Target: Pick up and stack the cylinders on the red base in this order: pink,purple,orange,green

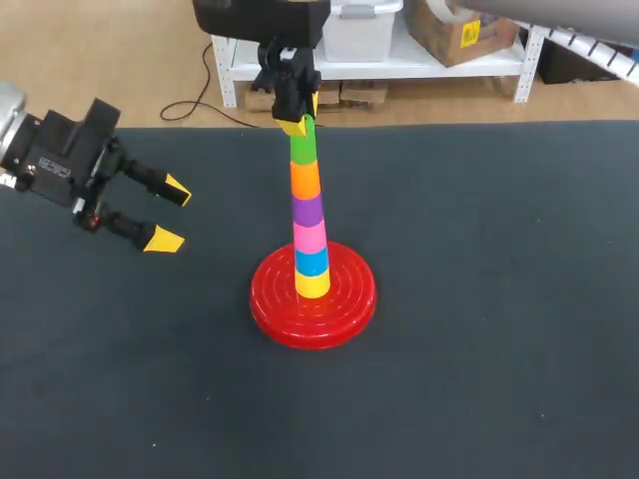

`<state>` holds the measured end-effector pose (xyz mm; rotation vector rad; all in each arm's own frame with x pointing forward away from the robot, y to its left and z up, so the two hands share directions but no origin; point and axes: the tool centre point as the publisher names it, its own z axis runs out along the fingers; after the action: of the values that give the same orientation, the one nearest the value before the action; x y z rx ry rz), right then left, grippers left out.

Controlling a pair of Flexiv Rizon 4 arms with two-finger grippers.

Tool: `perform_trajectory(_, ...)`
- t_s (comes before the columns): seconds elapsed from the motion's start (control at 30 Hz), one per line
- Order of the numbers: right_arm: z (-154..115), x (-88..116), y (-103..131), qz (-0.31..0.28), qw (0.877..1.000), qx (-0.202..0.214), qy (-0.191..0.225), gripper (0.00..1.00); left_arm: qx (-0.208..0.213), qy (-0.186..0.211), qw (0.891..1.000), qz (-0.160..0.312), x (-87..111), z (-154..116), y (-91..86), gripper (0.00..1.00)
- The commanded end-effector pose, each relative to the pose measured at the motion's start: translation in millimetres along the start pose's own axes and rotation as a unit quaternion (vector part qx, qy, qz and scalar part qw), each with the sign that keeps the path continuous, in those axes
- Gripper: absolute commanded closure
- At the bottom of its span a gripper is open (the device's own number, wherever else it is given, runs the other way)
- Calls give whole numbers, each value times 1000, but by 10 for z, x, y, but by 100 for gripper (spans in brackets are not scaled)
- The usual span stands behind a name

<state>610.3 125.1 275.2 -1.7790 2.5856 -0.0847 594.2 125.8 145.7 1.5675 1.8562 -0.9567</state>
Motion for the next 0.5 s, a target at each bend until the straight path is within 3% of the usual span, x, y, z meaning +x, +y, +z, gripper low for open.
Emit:
perform_trajectory(0.03, 32, -6, -32, 4, 1000, -6, 0, 100, 1, -1, 1000, 1, 8, 0, 9, 0)
perform_trajectory(0.5, 219, -107, -54, 3, 999, -29, 23, 100, 1, -1, 1000, 1, 8, 0, 9, 0)
